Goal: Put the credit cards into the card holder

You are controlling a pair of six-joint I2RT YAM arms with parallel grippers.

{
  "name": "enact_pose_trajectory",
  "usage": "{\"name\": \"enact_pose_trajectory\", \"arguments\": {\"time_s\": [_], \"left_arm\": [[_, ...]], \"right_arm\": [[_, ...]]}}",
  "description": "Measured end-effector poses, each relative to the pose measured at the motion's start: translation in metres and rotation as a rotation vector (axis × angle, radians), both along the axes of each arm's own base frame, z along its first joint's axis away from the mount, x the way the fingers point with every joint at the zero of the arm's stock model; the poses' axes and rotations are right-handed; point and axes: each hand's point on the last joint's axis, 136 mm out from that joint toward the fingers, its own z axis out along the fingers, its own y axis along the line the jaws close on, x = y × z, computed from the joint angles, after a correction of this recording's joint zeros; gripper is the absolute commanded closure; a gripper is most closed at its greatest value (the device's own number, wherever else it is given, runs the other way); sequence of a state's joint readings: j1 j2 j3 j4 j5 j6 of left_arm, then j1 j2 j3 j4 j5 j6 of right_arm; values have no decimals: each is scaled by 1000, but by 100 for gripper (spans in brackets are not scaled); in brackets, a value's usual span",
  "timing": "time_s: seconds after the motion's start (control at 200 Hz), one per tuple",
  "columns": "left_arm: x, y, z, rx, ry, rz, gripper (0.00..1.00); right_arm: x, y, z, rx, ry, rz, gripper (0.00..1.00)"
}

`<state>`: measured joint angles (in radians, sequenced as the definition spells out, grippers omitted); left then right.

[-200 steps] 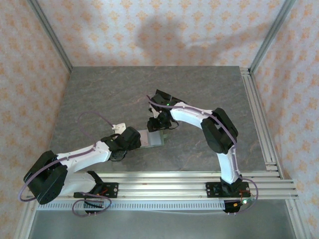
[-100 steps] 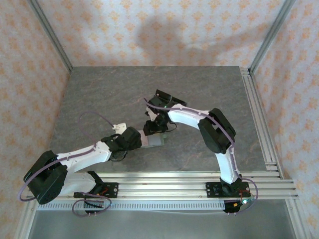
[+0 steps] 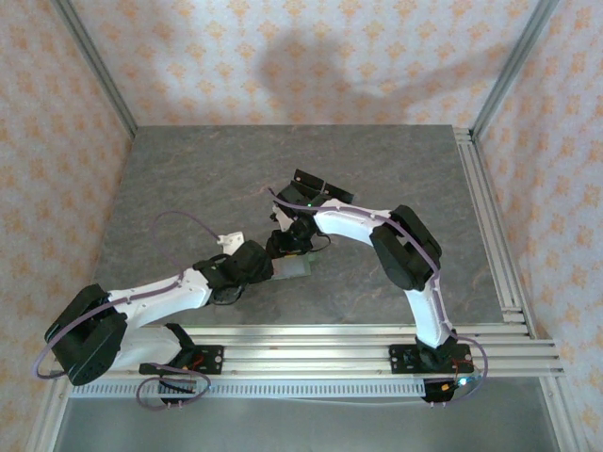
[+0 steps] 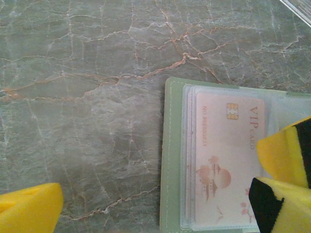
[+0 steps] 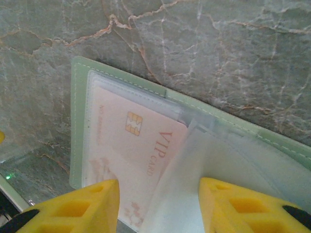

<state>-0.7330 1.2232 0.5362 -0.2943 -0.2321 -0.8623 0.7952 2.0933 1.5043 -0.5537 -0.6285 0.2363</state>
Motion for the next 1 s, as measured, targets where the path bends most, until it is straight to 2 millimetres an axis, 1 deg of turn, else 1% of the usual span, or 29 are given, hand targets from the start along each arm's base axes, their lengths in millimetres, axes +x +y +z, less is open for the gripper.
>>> {"name": "enact_pose_trajectory", "arguments": {"time_s": [0.32, 0.57, 0.661, 0.766, 0.896, 1.001], "left_arm": [[1, -8, -5, 18, -9, -21, 0], [3, -14, -4, 38, -34, -37, 0], [0, -16, -1, 40, -41, -50, 0], [-5, -22, 8, 18, -57, -70, 0], [-8, -19, 20, -19, -84, -62, 0], [-13, -15, 20, -38, -92, -67, 0]], "right_arm": [[3, -5, -4, -13, 8, -11, 54], [5, -9, -5, -18, 13, -21, 54], [5, -9, -4, -14, 17, -23, 54], [3, -1, -3, 5, 15, -19, 54], [1, 4, -1, 22, 17, -13, 54], [0, 5, -2, 22, 24, -14, 54]]}}
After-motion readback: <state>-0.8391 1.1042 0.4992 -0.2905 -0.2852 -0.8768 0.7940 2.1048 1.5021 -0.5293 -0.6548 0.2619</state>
